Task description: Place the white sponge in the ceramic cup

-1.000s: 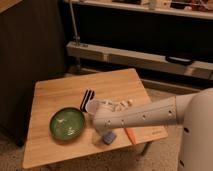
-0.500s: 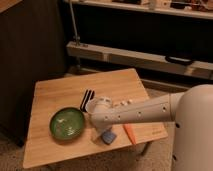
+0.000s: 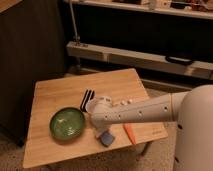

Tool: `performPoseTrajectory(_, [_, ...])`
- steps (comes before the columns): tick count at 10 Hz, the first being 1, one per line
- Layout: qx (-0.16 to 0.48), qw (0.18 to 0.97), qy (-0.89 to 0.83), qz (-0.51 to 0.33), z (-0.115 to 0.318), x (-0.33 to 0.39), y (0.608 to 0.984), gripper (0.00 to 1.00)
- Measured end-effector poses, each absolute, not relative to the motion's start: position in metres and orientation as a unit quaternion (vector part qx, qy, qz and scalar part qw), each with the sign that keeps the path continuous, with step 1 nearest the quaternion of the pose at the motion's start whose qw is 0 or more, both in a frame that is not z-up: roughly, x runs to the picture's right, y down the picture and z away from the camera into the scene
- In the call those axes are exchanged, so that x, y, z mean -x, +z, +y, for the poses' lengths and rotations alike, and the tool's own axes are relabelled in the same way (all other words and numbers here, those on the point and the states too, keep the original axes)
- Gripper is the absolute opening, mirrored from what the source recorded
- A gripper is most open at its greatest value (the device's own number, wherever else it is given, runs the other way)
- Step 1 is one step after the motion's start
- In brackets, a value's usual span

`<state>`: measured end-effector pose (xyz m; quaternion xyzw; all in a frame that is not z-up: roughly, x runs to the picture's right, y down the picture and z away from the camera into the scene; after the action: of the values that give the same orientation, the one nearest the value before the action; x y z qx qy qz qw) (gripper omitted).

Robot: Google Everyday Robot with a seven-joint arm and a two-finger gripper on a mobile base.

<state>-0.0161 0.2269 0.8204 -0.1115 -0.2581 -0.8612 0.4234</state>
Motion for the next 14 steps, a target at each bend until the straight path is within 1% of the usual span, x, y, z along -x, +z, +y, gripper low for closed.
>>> performPoseTrajectory(2, [0.094,0.434,-0.859,-0.254,0.212,0.012,0.798,0.0])
performPoseTrajectory(4, [0.074,0.445,-0.856,-0.253,0.185,0.01,0.763,0.0])
performPoseTrajectory(7, [0.039,0.467,-0.848,-0.246,0.13,0.008,0.703,0.0])
performPoseTrajectory(9, [0.004,0.496,-0.835,-0.241,0.082,0.008,0.67,0.0])
performPoseTrajectory(10, [-0.011,0.504,-0.829,-0.24,0.063,0.011,0.659,0.0])
performPoseTrajectory(11, [-0.035,0.517,-0.822,-0.237,0.03,0.024,0.645,0.0])
performPoseTrajectory(12, [-0.055,0.522,-0.818,-0.235,0.008,0.039,0.64,0.0])
performPoseTrajectory(13, [-0.073,0.527,-0.814,-0.234,-0.006,0.055,0.638,0.0])
performPoseTrajectory(14, [-0.105,0.53,-0.809,-0.231,-0.023,0.083,0.638,0.0])
